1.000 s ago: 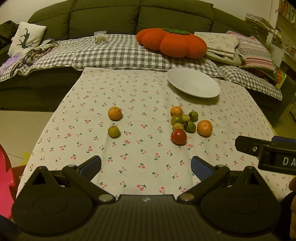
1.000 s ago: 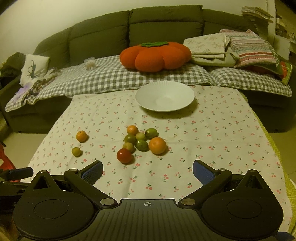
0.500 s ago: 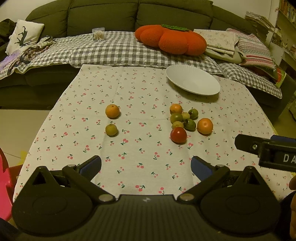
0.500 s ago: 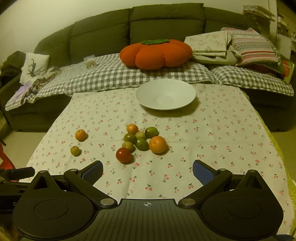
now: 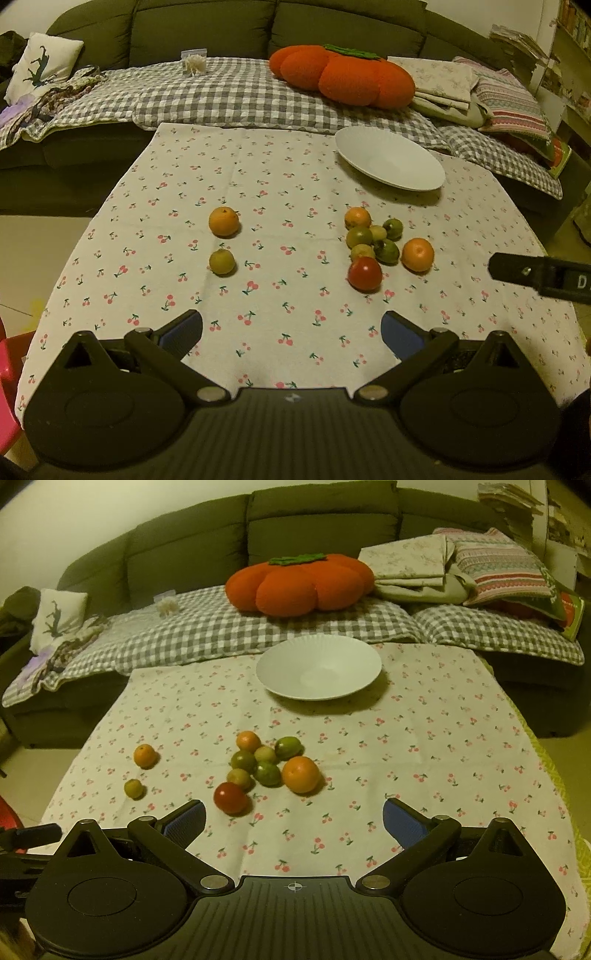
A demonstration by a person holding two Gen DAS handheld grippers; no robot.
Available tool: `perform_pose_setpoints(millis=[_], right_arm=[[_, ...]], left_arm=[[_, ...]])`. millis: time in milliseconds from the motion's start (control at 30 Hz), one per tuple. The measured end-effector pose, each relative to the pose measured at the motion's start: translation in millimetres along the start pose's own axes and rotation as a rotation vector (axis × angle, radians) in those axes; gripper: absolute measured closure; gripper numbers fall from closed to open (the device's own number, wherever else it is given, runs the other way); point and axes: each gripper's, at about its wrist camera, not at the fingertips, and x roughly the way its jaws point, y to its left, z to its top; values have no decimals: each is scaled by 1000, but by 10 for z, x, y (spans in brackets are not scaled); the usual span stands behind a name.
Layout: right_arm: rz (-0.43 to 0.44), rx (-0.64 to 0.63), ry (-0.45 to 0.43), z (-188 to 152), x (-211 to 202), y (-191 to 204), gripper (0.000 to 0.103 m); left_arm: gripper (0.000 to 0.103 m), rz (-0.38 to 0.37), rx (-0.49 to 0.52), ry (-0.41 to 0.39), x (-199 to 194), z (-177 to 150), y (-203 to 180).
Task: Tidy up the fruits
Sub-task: 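Grasp the small yellow kumquat with the left gripper while the right grasps an orange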
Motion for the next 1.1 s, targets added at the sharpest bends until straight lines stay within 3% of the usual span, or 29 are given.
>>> perform_pose_setpoints(millis=[100, 333, 500, 667, 867, 1000, 1100], right_arm=[[3, 8, 1, 35, 68, -47, 2], [20, 33, 27, 170, 338, -160, 6], [24, 55, 57, 255, 620, -234, 12], [18, 55, 88, 265, 879, -277, 19], [40, 53, 101, 262, 1088, -294, 20], [44, 44, 109, 248, 1227, -287, 24], [45, 53, 129, 242, 1337, -298, 30]], left_arm=[[2, -20, -26, 14, 85, 49, 128], [4, 49, -101, -27, 282, 180, 496], [18, 77, -74, -15, 558, 246, 485], [40, 64, -85, 10, 832, 264, 518], [52, 53, -78, 5, 993, 263, 504], [57, 47, -76, 8, 1085, 268, 495], [66, 50, -76, 9, 1138, 261, 502]])
